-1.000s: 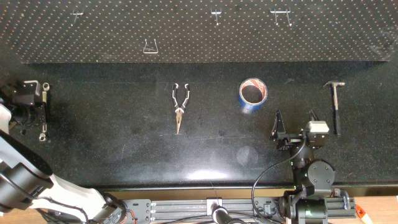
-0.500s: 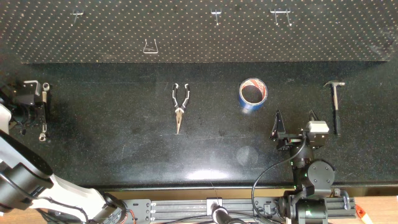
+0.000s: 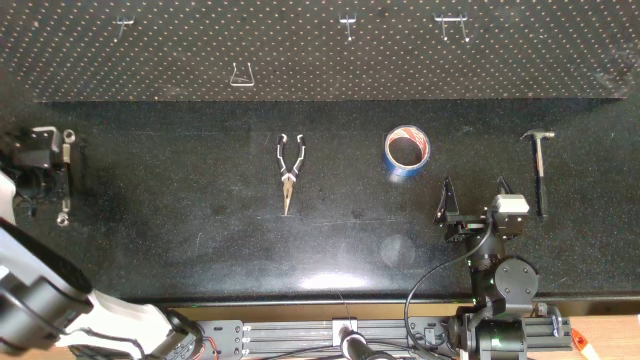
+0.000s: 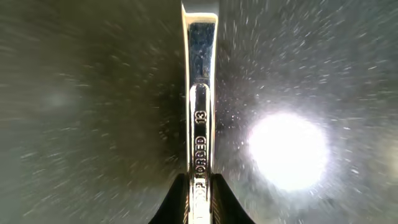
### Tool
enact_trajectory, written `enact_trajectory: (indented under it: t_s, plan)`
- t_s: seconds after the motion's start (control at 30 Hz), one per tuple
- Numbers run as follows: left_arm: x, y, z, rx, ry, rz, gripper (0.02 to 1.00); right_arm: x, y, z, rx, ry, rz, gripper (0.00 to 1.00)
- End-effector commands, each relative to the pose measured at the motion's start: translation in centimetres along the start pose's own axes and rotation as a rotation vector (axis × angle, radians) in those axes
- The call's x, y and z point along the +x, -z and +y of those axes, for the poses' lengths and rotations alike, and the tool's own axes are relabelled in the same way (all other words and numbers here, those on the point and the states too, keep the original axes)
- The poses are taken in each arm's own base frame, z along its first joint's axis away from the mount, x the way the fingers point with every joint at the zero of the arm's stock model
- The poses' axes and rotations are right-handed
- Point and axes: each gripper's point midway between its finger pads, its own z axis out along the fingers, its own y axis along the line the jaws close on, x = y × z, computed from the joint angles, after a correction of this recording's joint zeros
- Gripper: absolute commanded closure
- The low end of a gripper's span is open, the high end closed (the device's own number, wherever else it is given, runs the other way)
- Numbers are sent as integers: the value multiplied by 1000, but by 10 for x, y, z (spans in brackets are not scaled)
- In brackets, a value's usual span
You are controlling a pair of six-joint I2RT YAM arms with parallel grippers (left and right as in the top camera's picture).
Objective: Place Tools Onto Pegboard
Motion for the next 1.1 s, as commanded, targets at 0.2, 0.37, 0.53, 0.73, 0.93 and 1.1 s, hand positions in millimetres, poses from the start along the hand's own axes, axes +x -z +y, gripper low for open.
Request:
enact_trajectory:
  t_s: [0.2, 0.37, 0.53, 0.73, 0.93, 1.1]
  plan:
    - [-45, 131, -33, -31, -40, -345, 993, 2, 0, 0, 2, -11, 4, 69]
    - [-46, 185, -60, -52, -91, -461, 993, 2, 0, 0, 2, -11, 4, 69]
    - [-57, 206, -105, -12, -168, -536, 993, 2, 0, 0, 2, -11, 4, 69]
    - [-66, 177, -133, 25, -138, -538, 991, 2, 0, 0, 2, -11, 4, 66]
    - [-55, 147, -156, 71, -134, -509, 991, 2, 0, 0, 2, -11, 4, 69]
    - [-55, 149, -151, 16, -68, -605, 991, 2, 0, 0, 3, -11, 4, 69]
